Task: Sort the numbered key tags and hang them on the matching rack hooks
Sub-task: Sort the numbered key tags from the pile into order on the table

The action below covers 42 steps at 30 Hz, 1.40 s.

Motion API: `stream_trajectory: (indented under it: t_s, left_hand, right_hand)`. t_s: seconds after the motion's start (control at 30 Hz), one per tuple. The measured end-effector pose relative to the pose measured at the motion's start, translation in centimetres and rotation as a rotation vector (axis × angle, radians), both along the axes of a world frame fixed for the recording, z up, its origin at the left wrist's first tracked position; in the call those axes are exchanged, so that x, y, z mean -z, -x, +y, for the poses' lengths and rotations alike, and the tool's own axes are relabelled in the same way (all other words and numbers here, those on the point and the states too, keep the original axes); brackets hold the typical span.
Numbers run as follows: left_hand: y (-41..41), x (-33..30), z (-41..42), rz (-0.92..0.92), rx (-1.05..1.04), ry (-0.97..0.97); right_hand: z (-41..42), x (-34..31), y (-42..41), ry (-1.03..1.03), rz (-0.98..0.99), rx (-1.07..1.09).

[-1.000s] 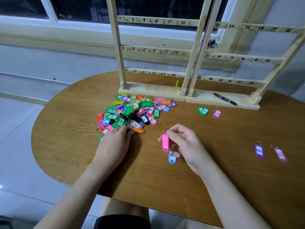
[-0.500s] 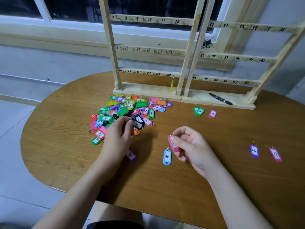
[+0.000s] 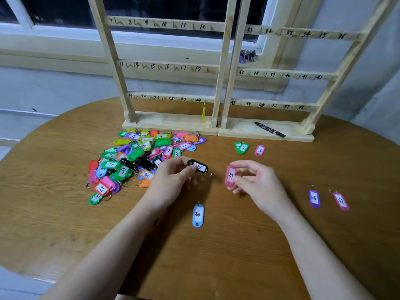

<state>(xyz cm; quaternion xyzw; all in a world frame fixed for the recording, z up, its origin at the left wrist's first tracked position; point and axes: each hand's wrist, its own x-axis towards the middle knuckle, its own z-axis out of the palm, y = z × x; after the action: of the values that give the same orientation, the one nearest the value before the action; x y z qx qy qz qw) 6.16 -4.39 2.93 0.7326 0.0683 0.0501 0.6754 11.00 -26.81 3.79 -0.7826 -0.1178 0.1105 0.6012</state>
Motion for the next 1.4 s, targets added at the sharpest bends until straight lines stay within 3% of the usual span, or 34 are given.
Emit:
stream_trajectory:
  t_s: [0.43, 0.73, 0.93, 1.13, 1.3, 1.4]
  left_hand:
    - [-0.9, 1.4, 0.2, -0.101, 0.055, -0.078]
    - [-0.9, 1.5, -0.2, -0.069, 0.069, -0.08]
    - [-0.7, 1.4, -0.3, -0.132, 0.056, -0.293]
    - [0.1, 1.3, 0.4, -0.326, 0.074, -0.85]
    - [-0.1, 1.1, 0.7, -0.319, 0.032, -0.956]
    - [0.8, 0.1, -0.6, -0.268, -0.01, -0.838]
  right_hand:
    - [0.1, 1.6, -0.3, 0.147, -0.024, -0.041]
    - [-0.1, 1.7, -0.7, 0.027, -0.072, 0.032]
    - [-0.5, 1.6, -1.0, -0.002, -0.121, 0.011]
    - [-0.8, 1.5, -0.9, 0.016, -0.109, 0.019]
    - [-1.0, 1.5, -0.6, 0.079, -0.158, 0.009]
    - [-1.5, 1.5, -0.4, 0.119, -0.171, 0.033]
